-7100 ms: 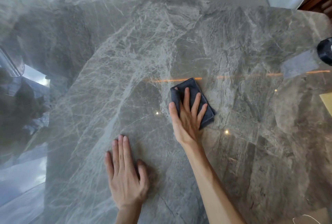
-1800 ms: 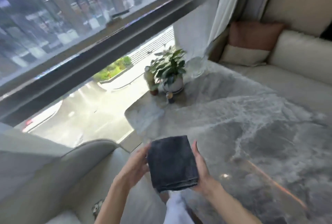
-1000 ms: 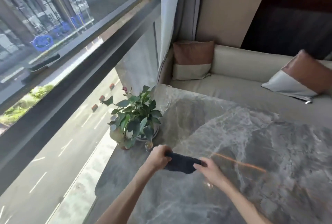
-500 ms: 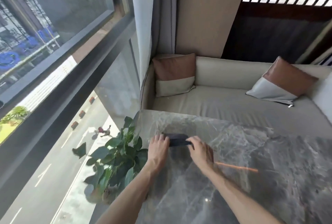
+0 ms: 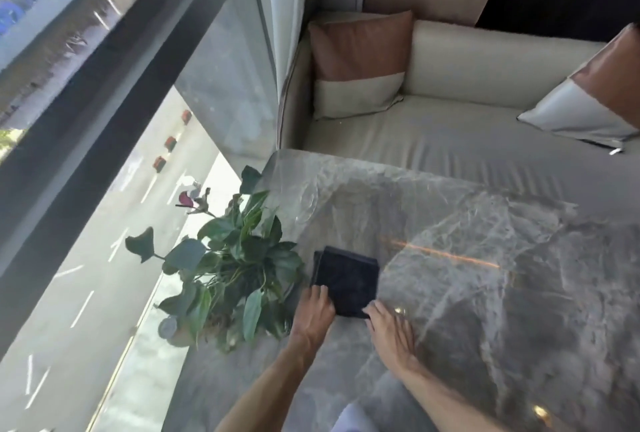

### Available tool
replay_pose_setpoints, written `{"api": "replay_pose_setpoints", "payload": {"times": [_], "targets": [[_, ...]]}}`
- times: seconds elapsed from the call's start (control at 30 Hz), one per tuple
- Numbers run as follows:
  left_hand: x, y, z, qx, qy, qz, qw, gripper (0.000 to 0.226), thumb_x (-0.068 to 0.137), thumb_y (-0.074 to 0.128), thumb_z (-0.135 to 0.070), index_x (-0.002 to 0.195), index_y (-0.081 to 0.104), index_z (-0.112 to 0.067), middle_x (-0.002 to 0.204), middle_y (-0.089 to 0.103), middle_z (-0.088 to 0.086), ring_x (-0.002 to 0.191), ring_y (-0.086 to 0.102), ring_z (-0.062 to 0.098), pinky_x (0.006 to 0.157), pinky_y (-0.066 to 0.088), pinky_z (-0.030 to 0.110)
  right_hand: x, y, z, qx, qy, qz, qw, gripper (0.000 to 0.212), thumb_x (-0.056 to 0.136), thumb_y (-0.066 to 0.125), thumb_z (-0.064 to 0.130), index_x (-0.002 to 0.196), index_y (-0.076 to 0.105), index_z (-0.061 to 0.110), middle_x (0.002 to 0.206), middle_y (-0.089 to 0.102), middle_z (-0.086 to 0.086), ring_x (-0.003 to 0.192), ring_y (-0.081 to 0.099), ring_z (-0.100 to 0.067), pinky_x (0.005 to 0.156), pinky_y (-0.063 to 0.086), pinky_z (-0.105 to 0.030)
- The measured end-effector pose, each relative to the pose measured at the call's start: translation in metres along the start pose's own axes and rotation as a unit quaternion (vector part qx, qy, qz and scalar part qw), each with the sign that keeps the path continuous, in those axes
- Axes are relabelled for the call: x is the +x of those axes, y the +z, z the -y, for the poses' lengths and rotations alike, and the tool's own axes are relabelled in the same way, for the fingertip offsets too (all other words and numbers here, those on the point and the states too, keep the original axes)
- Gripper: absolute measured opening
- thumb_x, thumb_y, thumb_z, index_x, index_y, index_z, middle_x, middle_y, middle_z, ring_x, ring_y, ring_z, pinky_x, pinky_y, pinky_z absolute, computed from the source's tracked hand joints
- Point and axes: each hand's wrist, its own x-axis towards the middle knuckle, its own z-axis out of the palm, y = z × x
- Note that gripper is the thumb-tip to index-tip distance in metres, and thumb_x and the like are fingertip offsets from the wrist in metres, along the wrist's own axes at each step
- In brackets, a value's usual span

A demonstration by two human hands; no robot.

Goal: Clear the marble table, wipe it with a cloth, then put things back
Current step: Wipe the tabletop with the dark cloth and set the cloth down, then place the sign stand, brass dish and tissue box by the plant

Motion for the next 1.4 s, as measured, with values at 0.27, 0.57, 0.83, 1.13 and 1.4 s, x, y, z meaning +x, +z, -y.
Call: {"api": "replay_pose_setpoints", "payload": {"times": [0.27,0.57,0.83,1.13,1.4], "targets": [[-0.009,0.035,-0.014,0.032,-0.022,-0.011,0.999,0.055,0.083,0.059,-0.012,0.135,0.046,0.000,0.142,0.031,0.022,0.122,0.038,0.037,0.113,0.025,0.050,-0.018,0.021,-0.002,-0.092,-0.067,0.028,0.993,0.043,0.074,0.044,0.013,0.108,0.071,0.017,0.101,0.066,0.000,0.081,0.066,-0.019,0.060,0.054,-0.033],[-0.042,0.021,-0.027,0.014,-0.083,0.038,0.996,0.077,0.087,0.055,-0.028,0.150,0.016,-0.005,0.147,0.029,0.020,0.138,0.024,0.041,0.119,0.011,0.052,-0.037,0.000,0.010,-0.123,-0.041,0.137,0.982,0.075,0.091,0.050,0.033,0.154,0.014,0.013,0.156,0.024,-0.005,0.143,0.023,-0.032,0.112,0.026,-0.043],[-0.086,-0.013,-0.067,-0.141,-0.084,-0.074,0.984,0.043,0.090,0.037,-0.030,0.130,0.049,-0.018,0.135,0.052,0.009,0.131,0.038,0.031,0.111,0.026,0.041,-0.102,-0.052,-0.054,0.139,0.076,0.019,0.987,0.033,0.093,0.044,0.035,0.116,0.062,0.023,0.119,0.068,-0.001,0.110,0.063,-0.026,0.090,0.049,-0.036],[-0.114,-0.005,-0.206,-0.095,0.005,-0.025,0.995,0.054,0.094,0.034,-0.045,0.144,0.034,-0.022,0.159,0.017,0.011,0.148,0.001,0.038,0.119,0.002,0.057,-0.279,-0.027,-0.193,0.195,0.221,-0.029,0.955,0.052,0.086,0.046,0.046,0.118,0.069,0.012,0.126,0.066,-0.011,0.115,0.063,-0.028,0.099,0.048,-0.035],[-0.094,-0.031,-0.430,-0.043,0.102,-0.018,0.994,0.056,0.093,0.035,-0.041,0.145,0.033,-0.019,0.158,0.019,0.013,0.149,-0.004,0.037,0.116,-0.007,0.062,-0.357,-0.050,-0.336,0.245,0.259,0.013,0.934,0.047,0.095,0.052,0.038,0.138,0.053,0.019,0.150,0.044,-0.003,0.139,0.041,-0.015,0.112,0.026,-0.022]]}}
